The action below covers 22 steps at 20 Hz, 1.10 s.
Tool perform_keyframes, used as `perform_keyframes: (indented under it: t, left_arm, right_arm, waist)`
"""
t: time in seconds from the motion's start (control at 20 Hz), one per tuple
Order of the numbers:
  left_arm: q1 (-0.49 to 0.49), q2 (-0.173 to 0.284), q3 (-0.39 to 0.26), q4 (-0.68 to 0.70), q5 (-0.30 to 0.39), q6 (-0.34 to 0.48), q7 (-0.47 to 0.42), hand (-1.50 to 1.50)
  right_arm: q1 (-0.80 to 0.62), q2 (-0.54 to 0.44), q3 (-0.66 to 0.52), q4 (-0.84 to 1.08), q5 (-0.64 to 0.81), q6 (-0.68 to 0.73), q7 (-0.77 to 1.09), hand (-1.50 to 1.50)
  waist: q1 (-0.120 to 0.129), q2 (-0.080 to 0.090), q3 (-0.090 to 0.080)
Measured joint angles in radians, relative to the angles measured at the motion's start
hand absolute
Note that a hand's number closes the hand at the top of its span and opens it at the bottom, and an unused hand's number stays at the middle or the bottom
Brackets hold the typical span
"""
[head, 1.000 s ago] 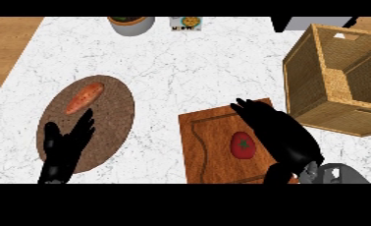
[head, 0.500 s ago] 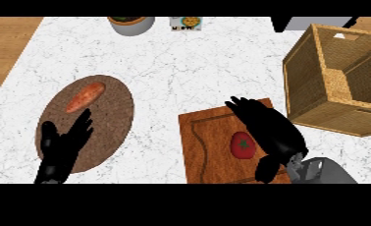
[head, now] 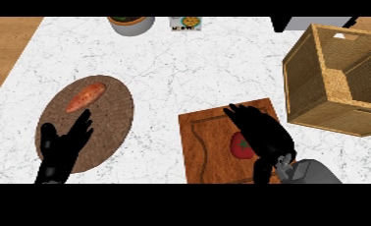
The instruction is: Pick the tomato from the cutting board and place it in the basket
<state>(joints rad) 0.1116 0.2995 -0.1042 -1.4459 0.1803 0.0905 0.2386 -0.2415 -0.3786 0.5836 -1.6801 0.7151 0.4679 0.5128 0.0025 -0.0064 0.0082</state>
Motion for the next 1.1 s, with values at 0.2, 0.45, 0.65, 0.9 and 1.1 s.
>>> perform_keyframes:
  t: [0.2,0.45,0.65,0.9,1.1]
  left_arm:
    - [0.011,-0.002,0.012,-0.005,-0.007,-0.015,-0.004,0.00]
    - [0.003,-0.010,0.024,0.003,-0.021,-0.024,0.007,0.00]
    - [0.004,-0.023,0.035,0.002,-0.036,-0.023,0.006,0.00]
    - [0.016,-0.034,0.039,-0.005,-0.050,-0.027,-0.011,0.00]
    - [0.012,-0.032,0.053,0.005,-0.047,-0.048,-0.015,0.00]
  right_arm:
    - [0.036,0.012,0.004,0.025,0.042,-0.026,-0.038,-1.50]
    - [0.021,0.044,-0.013,0.089,0.085,-0.047,-0.088,-1.50]
    - [0.032,0.065,-0.029,0.130,0.121,-0.072,-0.124,1.50]
    - [0.028,0.053,-0.010,0.169,0.187,-0.117,-0.203,1.50]
    - [0.018,0.059,0.011,0.183,0.252,-0.142,-0.229,1.50]
  waist:
    - [-0.001,0.000,0.000]
    - [0.001,0.000,0.002]
    - [0.001,-0.001,0.002]
    - [0.000,-0.001,0.002]
    - [0.001,-0.002,0.002]
